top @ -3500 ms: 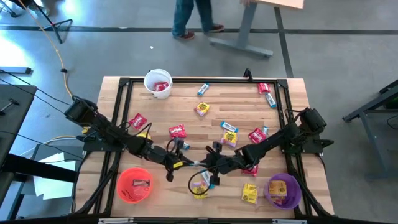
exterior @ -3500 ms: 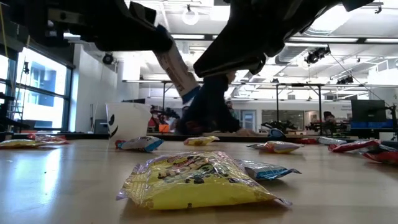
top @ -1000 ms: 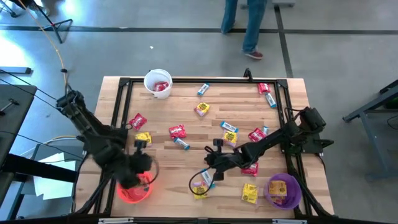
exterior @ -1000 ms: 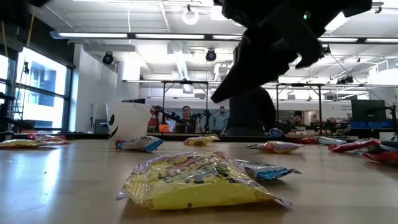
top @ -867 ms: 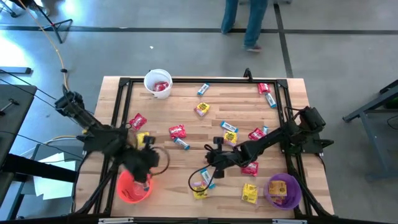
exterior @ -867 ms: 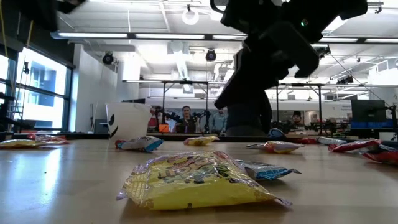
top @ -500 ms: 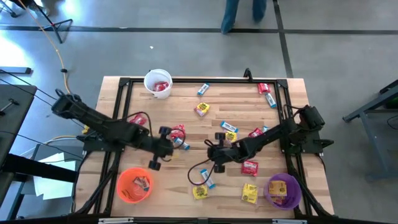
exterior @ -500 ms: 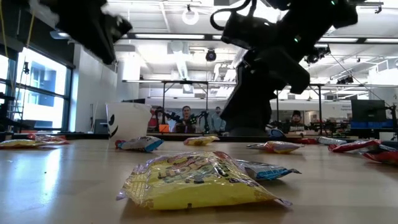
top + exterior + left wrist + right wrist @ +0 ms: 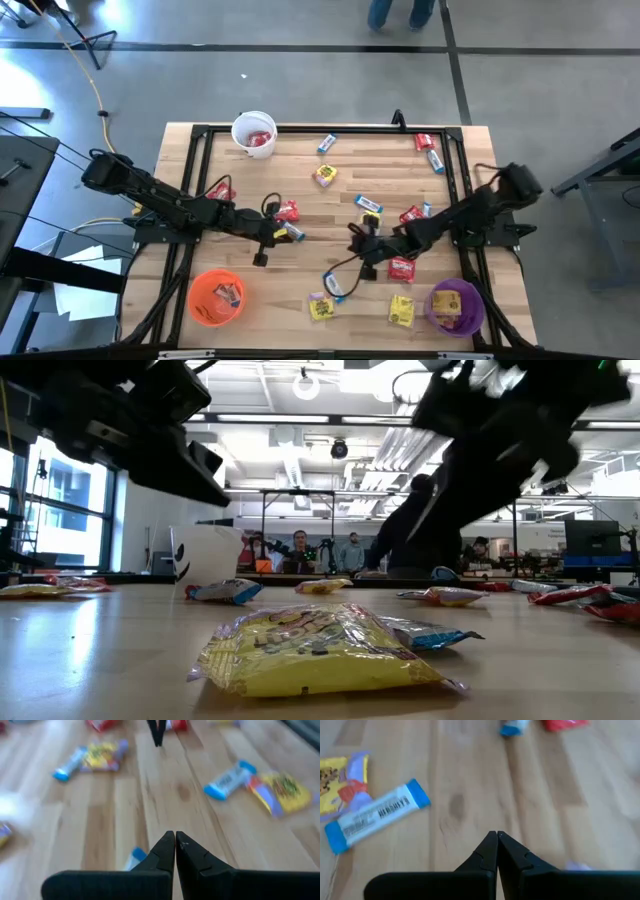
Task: Sort candy
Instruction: Put the red candy into the white bucket
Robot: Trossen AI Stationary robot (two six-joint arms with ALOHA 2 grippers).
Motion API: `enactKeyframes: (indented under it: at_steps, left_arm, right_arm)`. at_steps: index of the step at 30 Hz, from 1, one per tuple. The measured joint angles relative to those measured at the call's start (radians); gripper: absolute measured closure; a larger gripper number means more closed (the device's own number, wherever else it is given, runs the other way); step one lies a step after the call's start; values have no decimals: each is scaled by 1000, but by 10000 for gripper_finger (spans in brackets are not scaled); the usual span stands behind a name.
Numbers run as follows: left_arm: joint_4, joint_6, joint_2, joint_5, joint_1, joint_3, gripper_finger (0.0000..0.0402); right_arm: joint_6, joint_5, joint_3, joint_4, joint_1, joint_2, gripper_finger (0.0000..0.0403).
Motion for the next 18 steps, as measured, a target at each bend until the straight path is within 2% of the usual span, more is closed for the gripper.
enactKeyframes:
  at_steps: [6,11,14,18]
  left_arm:
    - [178,19,0,-1,42,-53,401]
    - [191,37,0,-1,80,-56,401]
    - [189,36,0,-3,98,-56,401]
    - [186,33,0,-3,104,-56,401]
  right_arm:
    - [310,109,49,-508,14,-172,403]
    - [525,113,49,-832,-44,-186,394]
    - [544,82,49,-913,-73,-149,360]
    - [511,31,49,-935,-82,-78,284]
